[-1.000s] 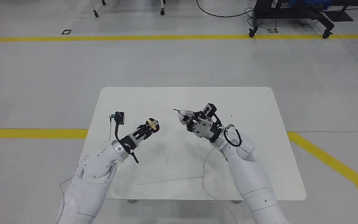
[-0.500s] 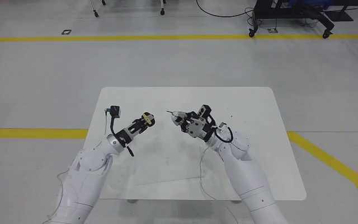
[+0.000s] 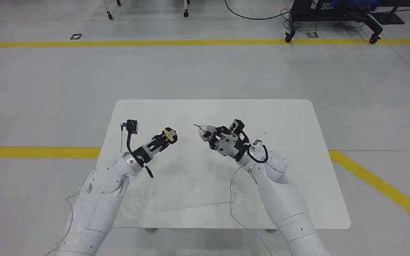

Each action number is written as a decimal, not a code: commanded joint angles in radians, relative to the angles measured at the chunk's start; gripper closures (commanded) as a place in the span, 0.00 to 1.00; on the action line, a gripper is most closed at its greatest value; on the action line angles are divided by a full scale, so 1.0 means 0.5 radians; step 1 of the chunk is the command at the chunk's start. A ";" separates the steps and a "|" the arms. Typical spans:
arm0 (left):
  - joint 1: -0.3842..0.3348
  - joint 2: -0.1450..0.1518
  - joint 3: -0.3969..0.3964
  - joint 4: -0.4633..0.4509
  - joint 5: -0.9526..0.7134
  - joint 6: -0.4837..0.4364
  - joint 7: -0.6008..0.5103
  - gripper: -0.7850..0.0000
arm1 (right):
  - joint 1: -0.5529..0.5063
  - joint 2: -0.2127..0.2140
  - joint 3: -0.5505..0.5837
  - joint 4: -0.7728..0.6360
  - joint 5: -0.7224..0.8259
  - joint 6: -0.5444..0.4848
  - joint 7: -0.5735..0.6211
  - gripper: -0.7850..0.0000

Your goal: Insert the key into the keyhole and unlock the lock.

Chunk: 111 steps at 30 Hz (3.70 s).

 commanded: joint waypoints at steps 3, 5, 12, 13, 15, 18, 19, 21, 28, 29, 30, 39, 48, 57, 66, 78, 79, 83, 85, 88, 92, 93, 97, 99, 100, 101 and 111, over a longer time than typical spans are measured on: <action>0.049 0.004 0.030 -0.044 0.201 0.001 0.128 1.00 | -0.023 0.001 0.227 -0.180 0.770 0.642 -0.635 1.00; 0.049 0.003 0.047 -0.073 0.316 -0.002 0.223 1.00 | -0.070 0.003 0.293 -0.332 0.934 0.785 -0.975 1.00; 0.018 -0.007 0.170 -0.146 0.816 -0.063 0.505 1.00 | -0.118 -0.014 0.331 -0.576 1.619 1.118 -2.217 1.00; -0.005 -0.009 0.189 -0.127 0.836 -0.070 0.497 1.00 | -0.116 -0.018 0.320 -0.598 1.728 1.112 -2.347 1.00; -0.070 -0.014 0.214 -0.062 0.824 -0.090 0.457 1.00 | -0.102 -0.022 0.290 -0.631 1.908 1.092 -2.618 1.00; -0.188 -0.022 0.248 0.064 0.835 -0.120 0.399 1.00 | -0.069 -0.021 0.260 -0.672 2.157 1.043 -2.952 1.00; -0.227 -0.026 0.262 0.106 0.848 -0.124 0.399 1.00 | -0.059 -0.019 0.258 -0.687 2.225 1.019 -3.036 1.00; -0.289 -0.034 0.290 0.181 0.886 -0.136 0.423 1.00 | -0.042 -0.012 0.261 -0.717 2.323 0.968 -3.171 1.00; -0.370 -0.049 0.350 0.314 0.941 -0.175 0.448 1.00 | -0.036 -0.002 0.273 -0.735 2.509 0.926 -3.258 1.00; -0.370 -0.049 0.350 0.314 0.941 -0.175 0.448 1.00 | -0.036 -0.002 0.273 -0.735 2.509 0.926 -3.258 1.00; -0.370 -0.049 0.350 0.314 0.941 -0.175 0.448 1.00 | -0.036 -0.002 0.273 -0.735 2.509 0.926 -3.258 1.00; -0.327 -0.047 0.348 0.246 0.920 -0.185 0.459 1.00 | -0.069 0.000 0.263 -0.709 2.583 0.882 -3.264 1.00; -0.406 -0.033 0.318 0.398 0.778 -0.381 0.262 1.00 | 0.268 0.084 0.067 -0.610 3.503 0.272 -4.231 1.00; -0.520 -0.047 0.398 0.613 0.762 -0.610 0.196 1.00 | 0.491 0.132 -0.062 -0.478 3.768 -0.052 -4.526 1.00; -0.538 -0.048 0.418 0.672 0.595 -0.719 0.104 1.00 | 0.555 0.147 -0.142 -0.382 3.946 -0.126 -4.520 1.00; -0.721 -0.031 0.382 1.056 -0.413 -0.605 -0.809 1.00 | 0.511 0.216 -0.120 -0.316 4.445 -0.023 -4.526 1.00; -0.721 -0.031 0.382 1.056 -0.413 -0.605 -0.809 1.00 | 0.493 0.211 -0.098 -0.328 4.445 -0.023 -4.526 1.00; -0.721 -0.031 0.382 1.056 -0.413 -0.605 -0.809 1.00 | 0.493 0.211 -0.098 -0.328 4.445 -0.023 -4.526 1.00; -0.721 -0.031 0.382 1.056 -0.413 -0.605 -0.809 1.00 | 0.493 0.211 -0.098 -0.328 4.445 -0.023 -4.526 1.00; -0.629 -0.057 0.412 0.913 -0.677 -0.476 -0.902 1.00 | 0.463 0.208 -0.107 -0.339 4.445 -0.026 -4.462 1.00; -0.609 -0.075 0.390 0.941 -1.197 0.009 -1.241 1.00 | 0.386 0.144 -0.070 -0.319 4.445 -0.174 -4.426 1.00; -0.620 -0.082 0.392 0.967 -1.293 0.123 -1.331 1.00 | 0.376 0.120 -0.031 -0.312 4.445 -0.195 -4.457 1.00; -0.692 -0.104 0.387 1.117 -1.542 0.463 -1.514 1.00 | 0.284 -0.008 0.188 -0.331 4.445 -0.235 -4.526 1.00; -0.726 -0.116 0.393 1.191 -1.601 0.563 -1.535 1.00 | 0.233 -0.069 0.280 -0.365 4.445 -0.263 -4.526 1.00; -0.748 -0.119 0.400 1.223 -1.587 0.559 -1.526 1.00 | 0.213 -0.097 0.318 -0.379 4.445 -0.287 -4.526 1.00; -0.765 -0.123 0.415 1.248 -1.552 0.536 -1.516 1.00 | 0.201 -0.120 0.352 -0.382 4.445 -0.321 -4.526 1.00; -0.844 -0.165 0.461 1.370 -1.504 0.323 -1.501 1.00 | 0.330 -0.241 0.468 -0.093 4.445 -0.629 -4.526 1.00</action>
